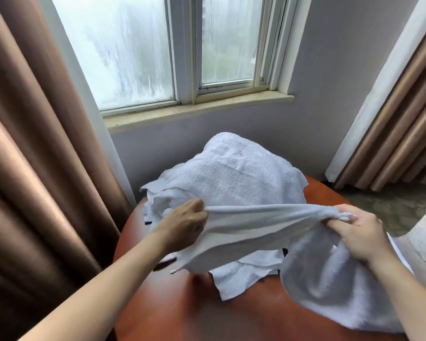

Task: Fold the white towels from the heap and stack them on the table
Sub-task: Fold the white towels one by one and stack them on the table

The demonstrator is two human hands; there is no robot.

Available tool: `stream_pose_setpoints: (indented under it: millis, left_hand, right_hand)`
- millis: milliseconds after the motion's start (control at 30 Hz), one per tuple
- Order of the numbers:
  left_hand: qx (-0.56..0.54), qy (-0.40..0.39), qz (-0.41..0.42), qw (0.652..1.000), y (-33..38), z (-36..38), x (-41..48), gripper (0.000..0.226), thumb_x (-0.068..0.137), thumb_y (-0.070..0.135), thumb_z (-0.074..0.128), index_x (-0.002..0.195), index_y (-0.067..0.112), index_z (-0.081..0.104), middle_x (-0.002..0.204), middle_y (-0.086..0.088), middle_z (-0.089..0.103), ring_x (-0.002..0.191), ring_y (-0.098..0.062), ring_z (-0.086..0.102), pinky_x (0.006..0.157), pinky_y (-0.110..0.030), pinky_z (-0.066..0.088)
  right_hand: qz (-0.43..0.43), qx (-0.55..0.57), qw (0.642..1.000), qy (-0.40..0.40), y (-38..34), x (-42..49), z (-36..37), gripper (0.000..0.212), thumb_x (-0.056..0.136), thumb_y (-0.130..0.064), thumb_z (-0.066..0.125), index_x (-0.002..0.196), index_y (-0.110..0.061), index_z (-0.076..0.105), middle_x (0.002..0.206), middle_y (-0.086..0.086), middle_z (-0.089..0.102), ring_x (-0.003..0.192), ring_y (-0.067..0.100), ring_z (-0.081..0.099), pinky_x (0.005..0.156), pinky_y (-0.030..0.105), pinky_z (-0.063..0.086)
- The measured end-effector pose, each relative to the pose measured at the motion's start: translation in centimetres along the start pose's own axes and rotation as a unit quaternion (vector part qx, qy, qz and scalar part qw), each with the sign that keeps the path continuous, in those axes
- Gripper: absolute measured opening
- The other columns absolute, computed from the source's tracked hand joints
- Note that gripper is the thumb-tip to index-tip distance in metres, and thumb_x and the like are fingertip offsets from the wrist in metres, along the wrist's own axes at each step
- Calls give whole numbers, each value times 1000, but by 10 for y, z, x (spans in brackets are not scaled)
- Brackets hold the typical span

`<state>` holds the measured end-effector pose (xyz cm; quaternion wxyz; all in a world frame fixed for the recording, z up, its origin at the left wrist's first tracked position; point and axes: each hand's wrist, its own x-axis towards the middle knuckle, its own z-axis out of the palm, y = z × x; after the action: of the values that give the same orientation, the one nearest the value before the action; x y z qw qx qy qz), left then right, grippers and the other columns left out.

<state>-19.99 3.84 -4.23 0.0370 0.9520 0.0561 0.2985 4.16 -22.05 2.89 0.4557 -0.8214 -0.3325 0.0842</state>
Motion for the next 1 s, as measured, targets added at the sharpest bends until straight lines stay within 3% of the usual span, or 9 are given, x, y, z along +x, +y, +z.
stream_pose_setpoints:
  millis: [100,200,333,400,467,533,633,800,1000]
  left_hand:
    - [31,-22,-4,999,0,3,-3,21,80,6,46,61,13,42,69,-6,42,54,-22,41,41,-30,33]
    - [95,-49,-38,994,9,11,-7,18,68,1,49,62,16,57,66,-4,46,49,-21,48,40,-23,23]
    - [92,-91,-84,988,40,37,-11,25,58,5,55,65,25,68,70,0,51,55,-20,57,39,-20,29]
    - [30,-92,-135,986,64,53,-10,19,73,22,49,75,19,68,81,-3,54,73,-25,59,53,-28,44]
    - [-20,-126,-177,976,85,64,-7,47,83,52,35,81,15,65,91,-5,54,88,-25,54,71,-35,43]
    - [-58,-121,-167,977,99,71,-6,61,84,67,33,78,14,62,89,-5,53,87,-25,51,75,-36,41]
    - [-94,-23,-158,983,103,79,-14,60,83,77,36,89,22,59,85,0,52,82,-17,49,73,-29,39]
    - [-47,47,-125,990,108,85,-21,37,65,51,65,74,20,47,78,4,47,68,-15,42,58,-24,33]
    - [7,-43,-150,988,108,100,-23,14,62,32,59,55,20,60,70,1,50,59,-22,49,46,-27,38]
  right_hand:
    - [-4,-16,1000,-19,-3,-2,0,33,79,-7,69,80,-40,69,73,-14,68,85,23,63,72,29,44]
    - [-9,-5,1000,-24,-10,-5,1,30,78,-8,70,78,-38,69,71,-12,68,83,22,62,73,32,45]
    - [-11,37,999,-21,-23,-3,5,28,78,-7,71,76,-35,70,70,-8,67,77,19,59,75,35,47]
    - [-4,66,998,-23,-29,-2,9,24,77,-6,73,76,-30,72,67,-6,67,76,17,58,80,42,49]
    - [1,85,996,-29,-33,-3,12,21,77,-4,73,76,-25,72,70,0,68,76,17,57,83,47,50]
    - [-1,97,995,-33,-34,-4,12,22,77,-1,72,76,-23,72,73,5,69,77,18,58,84,47,50]
    - [11,125,992,-24,-32,-4,5,26,78,1,71,73,-24,73,70,-2,68,79,18,59,86,46,49]
    - [56,169,984,3,-27,-5,-7,24,77,4,71,67,-17,72,78,7,69,80,22,59,82,40,47]
    - [59,179,982,-1,-31,-10,-5,20,77,6,70,69,-13,70,75,5,68,77,21,59,79,37,46]
